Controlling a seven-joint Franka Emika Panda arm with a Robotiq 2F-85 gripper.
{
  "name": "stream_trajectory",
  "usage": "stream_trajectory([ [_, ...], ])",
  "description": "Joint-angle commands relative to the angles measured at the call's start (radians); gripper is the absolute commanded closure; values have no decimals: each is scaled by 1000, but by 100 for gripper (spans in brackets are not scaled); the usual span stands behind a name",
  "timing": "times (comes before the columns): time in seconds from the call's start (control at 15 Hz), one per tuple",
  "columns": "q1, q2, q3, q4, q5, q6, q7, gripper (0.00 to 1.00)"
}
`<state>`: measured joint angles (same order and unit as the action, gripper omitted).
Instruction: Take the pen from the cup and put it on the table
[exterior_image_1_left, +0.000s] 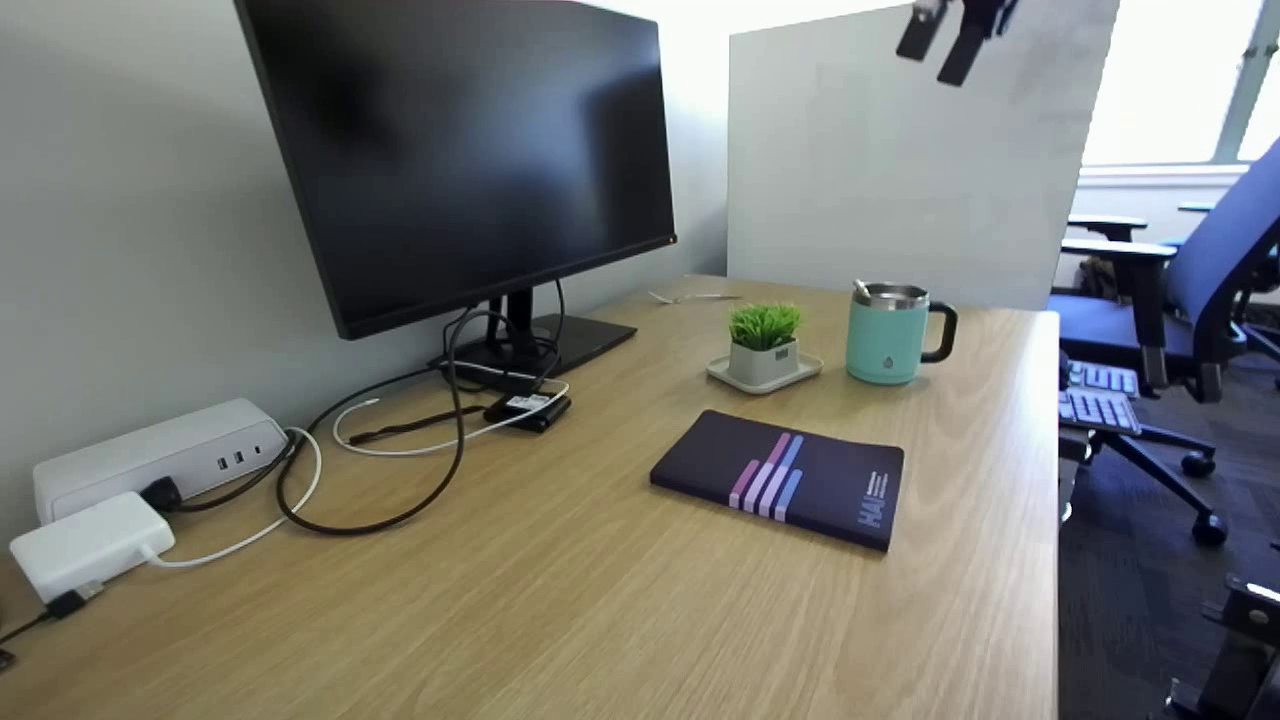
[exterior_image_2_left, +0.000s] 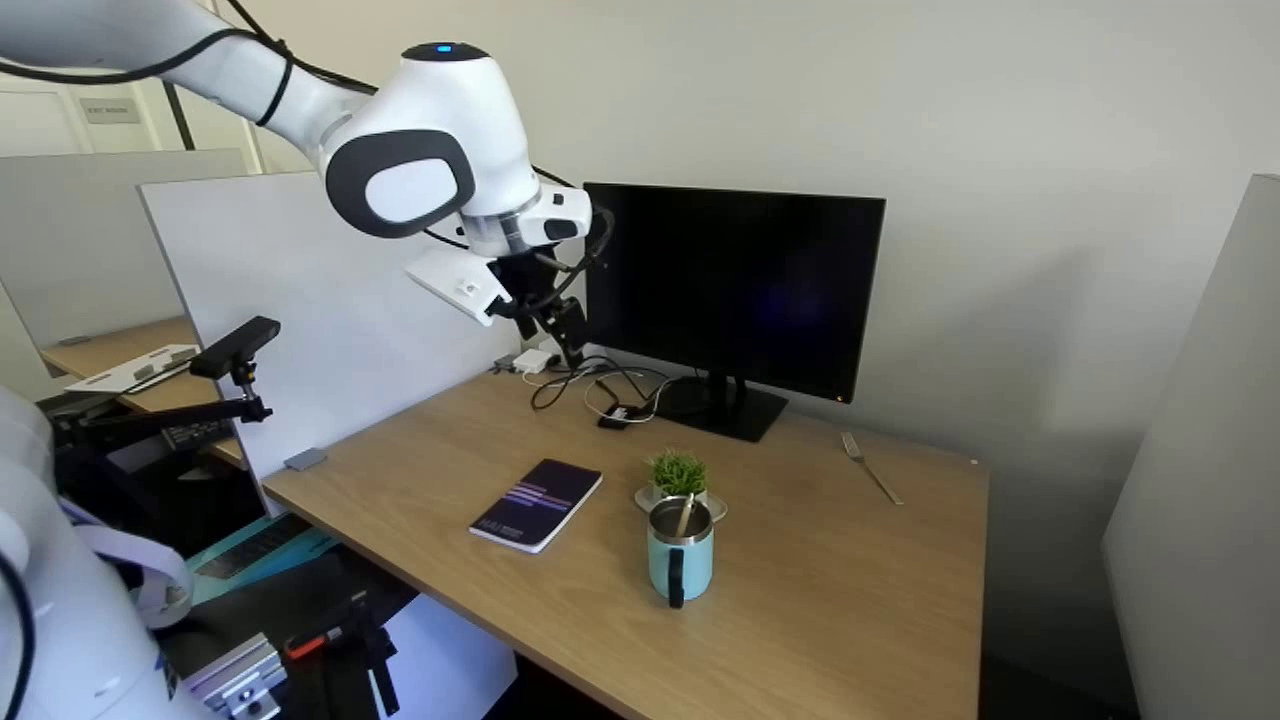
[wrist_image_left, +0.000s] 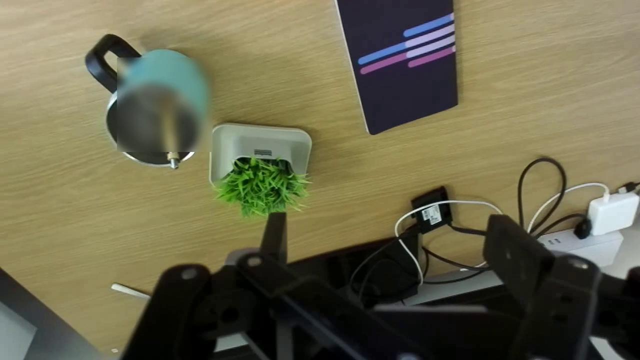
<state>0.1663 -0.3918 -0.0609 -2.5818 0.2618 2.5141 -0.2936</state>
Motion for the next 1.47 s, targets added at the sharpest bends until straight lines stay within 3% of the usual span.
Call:
stream_trajectory([
  [0.0,-31,32,-22,-6,-25,51,-25,0],
  [0.4,-67,130,-74,-13,-25,130,-61,0],
  [0.8,-92,272,-152,53,103,143,-172,0],
  [1.4,-181,431,-122,206,229,87,-283,0],
])
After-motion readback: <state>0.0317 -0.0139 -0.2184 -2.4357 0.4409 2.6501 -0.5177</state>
